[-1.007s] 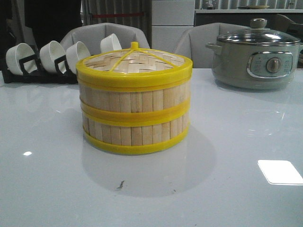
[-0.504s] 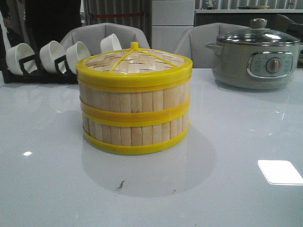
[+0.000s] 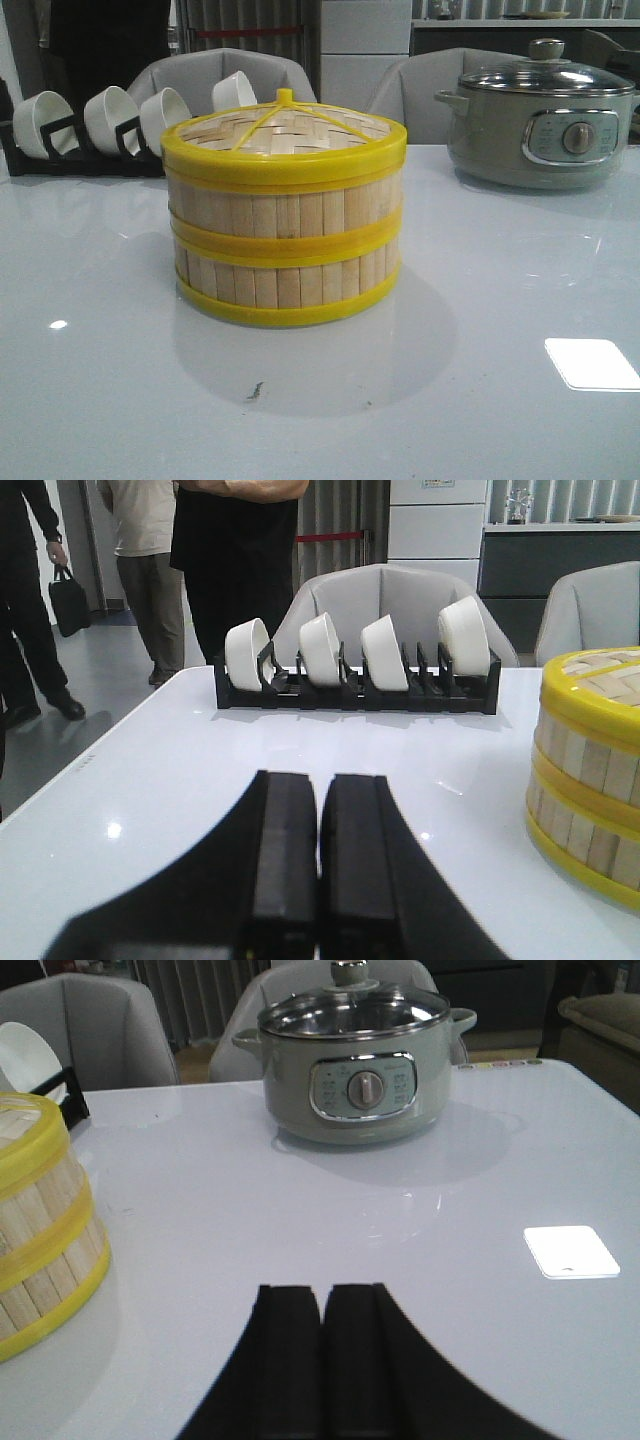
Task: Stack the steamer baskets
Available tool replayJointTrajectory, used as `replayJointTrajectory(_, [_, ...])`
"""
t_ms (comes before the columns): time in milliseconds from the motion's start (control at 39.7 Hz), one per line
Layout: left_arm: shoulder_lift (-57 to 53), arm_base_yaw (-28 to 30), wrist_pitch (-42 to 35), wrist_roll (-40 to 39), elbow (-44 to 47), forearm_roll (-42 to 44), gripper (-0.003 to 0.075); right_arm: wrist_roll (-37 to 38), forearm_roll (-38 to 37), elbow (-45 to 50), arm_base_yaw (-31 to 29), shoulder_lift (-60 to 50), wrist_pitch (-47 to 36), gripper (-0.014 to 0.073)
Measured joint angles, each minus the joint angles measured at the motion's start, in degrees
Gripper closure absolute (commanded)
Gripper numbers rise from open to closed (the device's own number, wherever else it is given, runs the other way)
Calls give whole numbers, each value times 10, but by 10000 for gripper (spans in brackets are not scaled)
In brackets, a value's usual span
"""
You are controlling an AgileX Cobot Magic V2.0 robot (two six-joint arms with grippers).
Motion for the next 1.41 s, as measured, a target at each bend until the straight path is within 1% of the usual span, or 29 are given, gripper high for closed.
replayJointTrajectory(126, [0, 0, 0, -1, 0, 0, 625, 0, 0, 40, 15, -61, -12, 538])
replayJointTrajectory(227, [0, 0, 0, -1, 0, 0, 625, 0, 0, 45, 23, -92, 0, 538])
replayJointTrajectory(352, [0, 0, -1, -1, 0, 0, 625, 0, -5, 48, 26, -96, 16, 538])
replayJointTrajectory(806, [0, 0, -1, -1, 0, 0, 625, 0, -9, 48, 26, -96, 19, 538])
replayJointTrajectory(906, [0, 0, -1, -1, 0, 0, 625, -20, 9, 48, 26, -96, 19, 538])
replayJointTrajectory(1108, [0, 0, -1, -1, 0, 0, 625, -97, 67, 48, 26, -96, 19, 538])
replayJointTrajectory(1410, [0, 0, -1, -1, 0, 0, 625, -104, 75, 48, 26, -96, 8, 538])
